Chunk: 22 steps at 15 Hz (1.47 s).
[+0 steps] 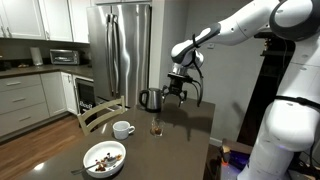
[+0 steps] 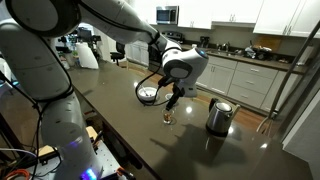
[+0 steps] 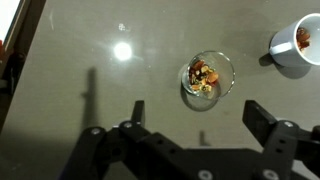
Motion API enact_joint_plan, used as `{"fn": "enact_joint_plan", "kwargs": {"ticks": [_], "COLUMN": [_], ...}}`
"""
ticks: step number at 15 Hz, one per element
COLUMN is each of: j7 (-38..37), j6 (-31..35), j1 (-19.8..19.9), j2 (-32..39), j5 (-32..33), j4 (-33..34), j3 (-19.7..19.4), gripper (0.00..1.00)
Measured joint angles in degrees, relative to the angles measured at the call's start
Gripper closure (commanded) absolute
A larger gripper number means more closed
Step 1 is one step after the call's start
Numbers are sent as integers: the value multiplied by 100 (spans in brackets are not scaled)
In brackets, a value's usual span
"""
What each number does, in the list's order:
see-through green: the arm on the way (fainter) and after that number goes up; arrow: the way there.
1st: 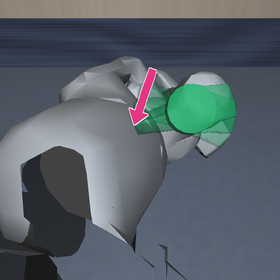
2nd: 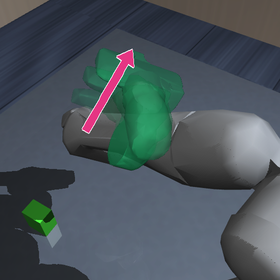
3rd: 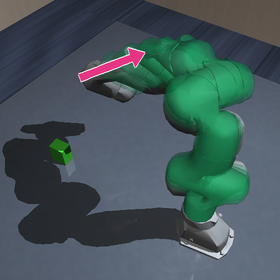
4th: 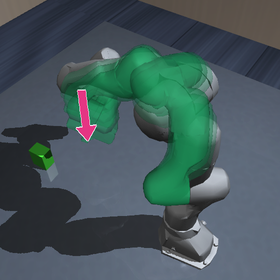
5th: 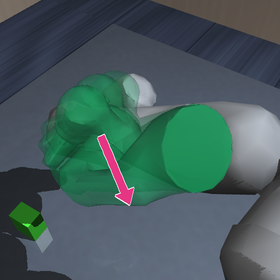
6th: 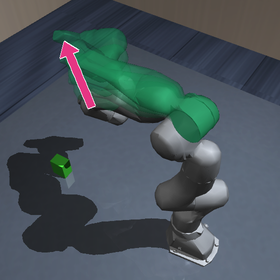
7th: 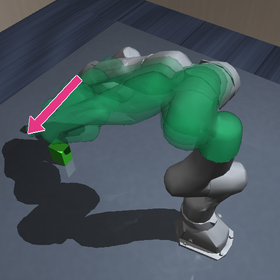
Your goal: Pick up the glass cup and pour some of it's content into the bowl
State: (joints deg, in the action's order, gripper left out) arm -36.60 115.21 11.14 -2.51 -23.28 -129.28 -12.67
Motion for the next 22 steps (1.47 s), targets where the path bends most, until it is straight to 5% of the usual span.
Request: {"fn": "enact_joint_plan", "kwargs": {"ticks": [13, 20, 22], "j7": [-336, -292, -284], "j6": [-776, -1429, -1439], "j1": [657, 793, 783], "j2": [1312, 1873, 1933], "j5": [-2370, -4391, -4442], "j4": [273, 235, 239], "j3": [-606, -641, -640], "gripper": [0, 0, 0]}}
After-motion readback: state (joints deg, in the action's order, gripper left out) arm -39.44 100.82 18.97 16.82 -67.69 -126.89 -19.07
